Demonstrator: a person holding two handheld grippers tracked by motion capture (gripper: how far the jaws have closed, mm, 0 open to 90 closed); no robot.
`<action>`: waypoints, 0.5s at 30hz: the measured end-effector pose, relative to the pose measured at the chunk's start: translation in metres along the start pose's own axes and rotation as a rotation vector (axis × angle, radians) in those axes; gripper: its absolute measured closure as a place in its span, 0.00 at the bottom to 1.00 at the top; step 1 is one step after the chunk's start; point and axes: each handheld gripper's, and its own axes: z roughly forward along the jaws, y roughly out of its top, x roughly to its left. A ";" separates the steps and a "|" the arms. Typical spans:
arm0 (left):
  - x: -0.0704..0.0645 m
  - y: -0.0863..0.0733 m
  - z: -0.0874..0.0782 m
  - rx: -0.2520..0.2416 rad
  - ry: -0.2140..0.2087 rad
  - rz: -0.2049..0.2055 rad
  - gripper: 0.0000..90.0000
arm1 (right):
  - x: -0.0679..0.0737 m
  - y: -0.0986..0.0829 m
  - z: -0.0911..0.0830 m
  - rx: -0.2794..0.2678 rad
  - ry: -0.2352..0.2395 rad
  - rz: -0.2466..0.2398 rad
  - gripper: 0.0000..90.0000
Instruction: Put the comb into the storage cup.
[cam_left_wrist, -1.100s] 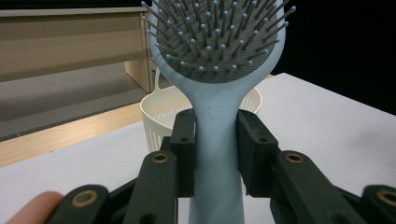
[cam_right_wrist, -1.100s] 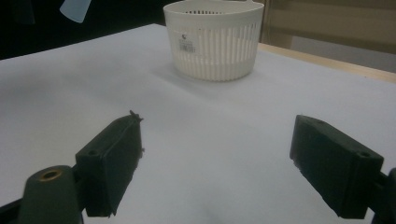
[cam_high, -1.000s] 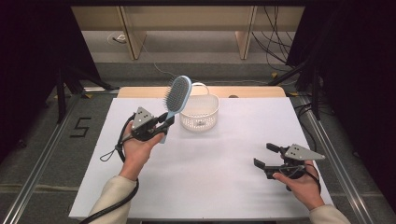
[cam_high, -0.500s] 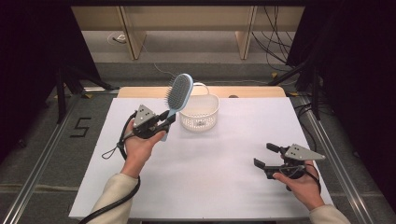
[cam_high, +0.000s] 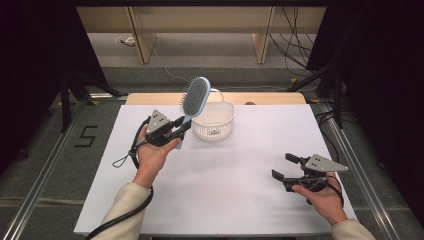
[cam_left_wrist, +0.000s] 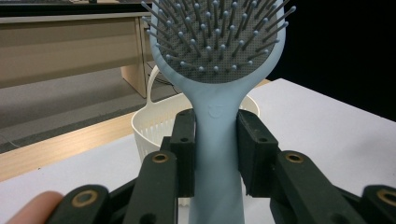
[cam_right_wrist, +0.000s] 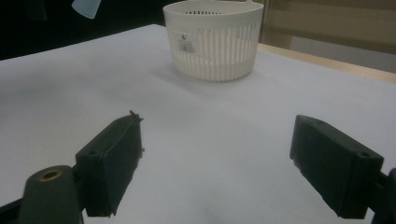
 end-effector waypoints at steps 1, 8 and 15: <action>0.000 0.000 0.000 0.000 0.000 0.001 0.78 | 0.000 0.000 0.000 0.000 0.000 0.000 0.20; -0.001 0.002 0.004 -0.002 -0.001 0.005 0.78 | 0.000 0.000 0.000 -0.001 0.001 0.001 0.20; -0.002 0.003 0.007 -0.002 -0.007 0.010 0.78 | 0.000 0.000 0.000 -0.002 0.000 0.001 0.20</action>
